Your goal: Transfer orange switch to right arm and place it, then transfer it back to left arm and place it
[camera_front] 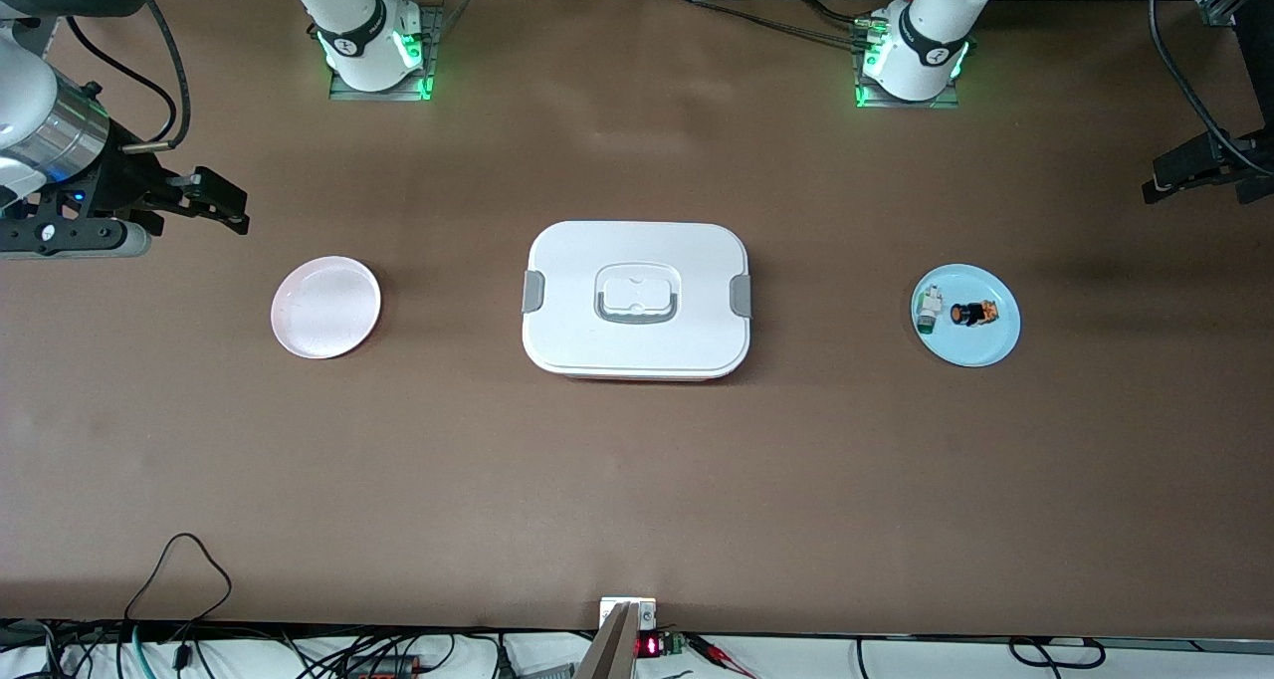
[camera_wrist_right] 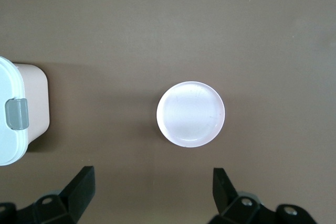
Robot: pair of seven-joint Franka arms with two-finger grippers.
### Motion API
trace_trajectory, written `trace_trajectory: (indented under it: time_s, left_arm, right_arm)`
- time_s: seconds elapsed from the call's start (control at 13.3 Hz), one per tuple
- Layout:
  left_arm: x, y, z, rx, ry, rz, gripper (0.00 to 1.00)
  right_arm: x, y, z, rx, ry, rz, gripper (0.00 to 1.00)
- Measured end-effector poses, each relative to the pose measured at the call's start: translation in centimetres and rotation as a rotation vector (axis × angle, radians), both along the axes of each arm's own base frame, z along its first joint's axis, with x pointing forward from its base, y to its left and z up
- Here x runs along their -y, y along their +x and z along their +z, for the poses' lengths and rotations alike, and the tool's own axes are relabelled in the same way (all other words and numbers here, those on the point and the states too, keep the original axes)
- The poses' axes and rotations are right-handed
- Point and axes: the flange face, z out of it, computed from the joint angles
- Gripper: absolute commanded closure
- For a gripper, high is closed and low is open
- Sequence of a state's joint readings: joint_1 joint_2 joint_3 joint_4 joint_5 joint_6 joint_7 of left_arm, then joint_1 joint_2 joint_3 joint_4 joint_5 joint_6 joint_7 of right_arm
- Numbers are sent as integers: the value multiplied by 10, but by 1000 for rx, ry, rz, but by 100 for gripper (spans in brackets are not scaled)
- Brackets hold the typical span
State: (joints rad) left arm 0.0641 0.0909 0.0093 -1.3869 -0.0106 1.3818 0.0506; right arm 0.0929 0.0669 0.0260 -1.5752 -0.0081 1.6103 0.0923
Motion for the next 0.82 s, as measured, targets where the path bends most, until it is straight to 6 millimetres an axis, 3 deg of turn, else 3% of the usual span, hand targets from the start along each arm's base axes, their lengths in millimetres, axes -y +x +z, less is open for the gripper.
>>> trace_trajectory:
  time_s: [0.53, 0.67, 0.82]
  left_arm:
    - [-4, 2, -6, -15, -2, -1, 0]
    - [-22, 11, -30, -62, -10, -3, 0]
    - [-31, 27, -68, -127, -18, 1, 0]
  right_arm:
    - [0, 0, 0, 3, 0, 0, 1]
    - [0, 0, 0, 4, 1, 0, 1]
    - [0, 1, 1, 6, 1, 0, 1]
